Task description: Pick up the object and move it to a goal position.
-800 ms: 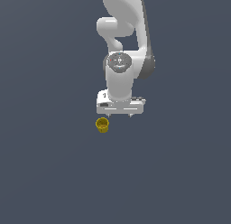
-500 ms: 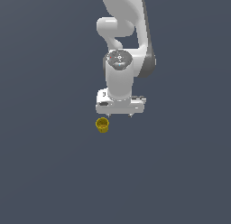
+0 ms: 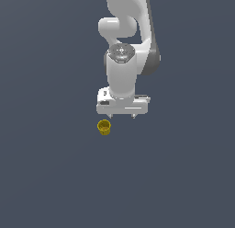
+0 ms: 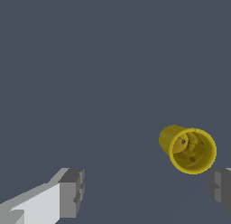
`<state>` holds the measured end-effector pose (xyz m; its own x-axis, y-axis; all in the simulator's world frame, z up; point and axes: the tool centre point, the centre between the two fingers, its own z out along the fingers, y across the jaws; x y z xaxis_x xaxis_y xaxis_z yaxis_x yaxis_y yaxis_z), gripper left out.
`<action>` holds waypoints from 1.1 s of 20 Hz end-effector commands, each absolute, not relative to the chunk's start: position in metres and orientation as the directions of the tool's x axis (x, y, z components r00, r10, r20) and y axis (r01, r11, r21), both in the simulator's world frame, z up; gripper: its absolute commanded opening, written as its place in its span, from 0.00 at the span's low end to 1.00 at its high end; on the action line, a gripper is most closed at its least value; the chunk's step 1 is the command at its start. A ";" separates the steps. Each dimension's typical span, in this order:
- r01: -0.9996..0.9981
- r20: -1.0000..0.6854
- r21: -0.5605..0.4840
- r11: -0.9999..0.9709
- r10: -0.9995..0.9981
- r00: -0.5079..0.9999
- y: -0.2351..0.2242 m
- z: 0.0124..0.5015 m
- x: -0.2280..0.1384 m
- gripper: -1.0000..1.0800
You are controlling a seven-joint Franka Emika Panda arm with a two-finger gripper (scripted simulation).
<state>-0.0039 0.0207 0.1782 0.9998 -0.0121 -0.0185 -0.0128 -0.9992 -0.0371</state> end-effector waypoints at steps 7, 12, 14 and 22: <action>-0.064 -0.019 -0.036 -0.997 -0.064 0.998 0.015 0.172 -0.004 0.96; -0.152 -0.020 -0.033 -0.988 -0.151 0.988 0.005 0.162 -0.006 0.96; -0.198 -0.021 -0.031 -0.980 -0.197 0.980 0.000 0.157 -0.007 0.96; -0.438 -0.018 -0.019 -0.899 -0.437 0.899 -0.030 0.129 -0.013 0.96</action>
<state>-0.0112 -0.0239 0.1349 0.9211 -0.3889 -0.0193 -0.3892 -0.9209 -0.0215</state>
